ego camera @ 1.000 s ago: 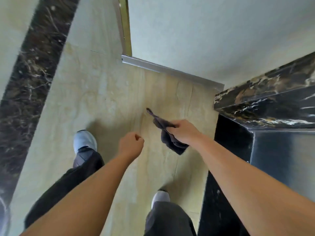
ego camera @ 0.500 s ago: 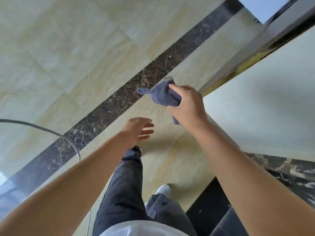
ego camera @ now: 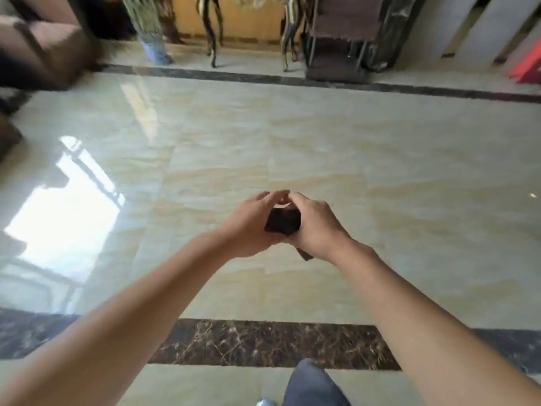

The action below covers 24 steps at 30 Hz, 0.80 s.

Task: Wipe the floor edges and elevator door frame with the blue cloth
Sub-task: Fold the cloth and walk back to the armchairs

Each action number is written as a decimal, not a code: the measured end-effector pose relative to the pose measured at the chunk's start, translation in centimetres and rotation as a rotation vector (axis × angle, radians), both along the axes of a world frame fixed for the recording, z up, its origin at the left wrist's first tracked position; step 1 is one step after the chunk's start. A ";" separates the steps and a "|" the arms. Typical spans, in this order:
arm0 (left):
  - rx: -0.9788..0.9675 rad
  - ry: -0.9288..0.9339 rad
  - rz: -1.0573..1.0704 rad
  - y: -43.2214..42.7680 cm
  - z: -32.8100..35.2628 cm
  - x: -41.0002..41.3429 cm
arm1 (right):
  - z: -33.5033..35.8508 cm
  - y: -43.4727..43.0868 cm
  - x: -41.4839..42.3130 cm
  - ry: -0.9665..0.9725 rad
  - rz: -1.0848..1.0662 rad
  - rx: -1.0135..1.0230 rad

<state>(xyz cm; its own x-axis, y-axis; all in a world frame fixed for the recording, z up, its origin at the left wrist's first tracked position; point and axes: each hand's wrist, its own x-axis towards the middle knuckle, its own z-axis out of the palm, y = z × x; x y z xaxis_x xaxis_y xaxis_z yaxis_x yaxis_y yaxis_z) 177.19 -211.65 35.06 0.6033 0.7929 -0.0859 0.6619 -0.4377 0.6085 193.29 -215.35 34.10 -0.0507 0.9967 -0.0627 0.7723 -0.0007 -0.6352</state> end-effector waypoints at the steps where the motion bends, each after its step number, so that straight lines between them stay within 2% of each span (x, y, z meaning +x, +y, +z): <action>1: 0.011 0.011 0.046 2.5 0.6 -1.8 | 1.0 3.2 -1.2 0.023 0.032 -0.005; 6: 0.109 0.068 0.307 16.1 2.5 -11.1 | 4.0 21.4 -7.6 0.058 0.326 -0.071; 9: 0.050 0.087 0.442 22.8 3.1 -15.9 | 4.7 30.5 -11.6 0.118 0.466 -0.207; 12: -0.021 0.017 0.661 28.9 4.0 -21.8 | 4.8 40.1 -17.1 0.163 0.614 -0.292; 14: -0.095 -0.159 0.787 32.0 4.7 -26.3 | 5.3 45.7 -21.9 0.213 0.650 -0.343; 16: -0.157 -0.404 0.897 34.2 5.3 -30.7 | 5.8 50.0 -26.9 0.361 0.644 -0.397; 18: -0.292 -0.704 0.913 36.7 5.3 -35.6 | 5.8 54.5 -32.8 0.578 0.588 -0.452; 20: -0.447 -0.985 0.886 40.0 4.1 -40.8 | 5.2 58.8 -39.6 0.695 0.554 -0.489; 22: -0.501 -1.140 0.955 43.3 2.4 -45.8 | 4.2 62.3 -46.1 0.735 0.552 -0.511; 24: -0.488 -1.211 1.093 47.6 0.4 -52.1 | 3.0 66.6 -53.2 0.763 0.542 -0.534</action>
